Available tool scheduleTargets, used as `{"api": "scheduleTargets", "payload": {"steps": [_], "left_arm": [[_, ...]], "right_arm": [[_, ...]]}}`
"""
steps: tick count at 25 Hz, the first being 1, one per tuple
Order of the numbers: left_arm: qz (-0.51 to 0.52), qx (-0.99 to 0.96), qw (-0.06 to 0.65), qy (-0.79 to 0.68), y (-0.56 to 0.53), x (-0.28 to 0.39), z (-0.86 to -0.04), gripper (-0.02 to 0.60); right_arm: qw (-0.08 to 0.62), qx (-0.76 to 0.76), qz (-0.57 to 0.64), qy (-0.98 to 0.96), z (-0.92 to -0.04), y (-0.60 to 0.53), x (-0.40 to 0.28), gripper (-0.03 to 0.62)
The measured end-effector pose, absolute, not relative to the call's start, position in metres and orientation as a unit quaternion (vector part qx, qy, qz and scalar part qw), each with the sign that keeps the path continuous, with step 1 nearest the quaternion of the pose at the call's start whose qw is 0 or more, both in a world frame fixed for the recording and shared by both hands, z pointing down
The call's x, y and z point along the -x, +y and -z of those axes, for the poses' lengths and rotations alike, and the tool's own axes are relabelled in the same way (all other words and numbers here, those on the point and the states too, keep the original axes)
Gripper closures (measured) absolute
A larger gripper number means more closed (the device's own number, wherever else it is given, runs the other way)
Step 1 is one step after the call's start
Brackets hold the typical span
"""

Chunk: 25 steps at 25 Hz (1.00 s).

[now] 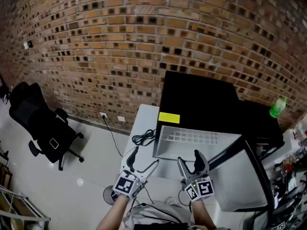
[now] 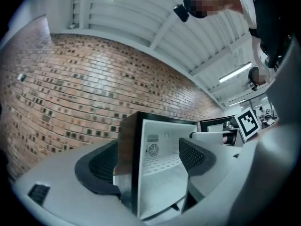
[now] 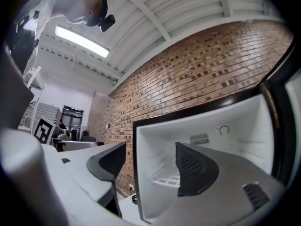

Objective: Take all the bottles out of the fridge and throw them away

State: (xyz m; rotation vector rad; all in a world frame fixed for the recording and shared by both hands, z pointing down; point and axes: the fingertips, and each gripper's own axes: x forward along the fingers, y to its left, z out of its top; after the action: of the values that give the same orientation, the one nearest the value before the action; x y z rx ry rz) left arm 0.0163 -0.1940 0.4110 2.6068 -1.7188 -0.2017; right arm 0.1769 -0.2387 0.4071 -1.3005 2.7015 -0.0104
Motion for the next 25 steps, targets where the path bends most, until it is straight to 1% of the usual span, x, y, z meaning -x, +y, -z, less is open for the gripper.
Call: {"api": "scheduleTargets", "payload": {"steps": [2, 4, 6, 9, 16, 20, 25], "left_arm": [[0.057, -0.846, -0.004, -0.53, -0.21, -0.046, -0.418, 0.183], [0.06, -0.859, 0.001, -0.509, -0.216, -0.076, -0.407, 0.183], [0.066, -0.869, 0.005, -0.49, -0.213, -0.1, -0.394, 0.183], [0.067, -0.875, -0.004, -0.479, -0.205, -0.116, -0.388, 0.183], [0.058, -0.864, 0.002, -0.501, -0.219, -0.116, -0.386, 0.183], [0.049, -0.853, -0.008, -0.52, -0.227, -0.105, -0.401, 0.183], [0.031, -0.841, -0.009, -0.54, -0.258, -0.108, -0.421, 0.183]], "right_arm": [[0.066, 0.457, -0.009, 0.887, -0.401, -0.246, -0.21, 0.246], [0.049, 0.474, -0.022, 0.879, -0.399, -0.247, -0.232, 0.249], [0.04, 0.485, -0.029, 0.873, -0.398, -0.241, -0.246, 0.25], [0.04, 0.49, -0.032, 0.87, -0.395, -0.227, -0.255, 0.251], [0.044, 0.468, -0.033, 0.882, -0.392, -0.248, -0.253, 0.252], [0.046, 0.454, -0.023, 0.89, -0.395, -0.26, -0.249, 0.252], [0.045, 0.437, -0.017, 0.898, -0.409, -0.298, -0.258, 0.252]]}}
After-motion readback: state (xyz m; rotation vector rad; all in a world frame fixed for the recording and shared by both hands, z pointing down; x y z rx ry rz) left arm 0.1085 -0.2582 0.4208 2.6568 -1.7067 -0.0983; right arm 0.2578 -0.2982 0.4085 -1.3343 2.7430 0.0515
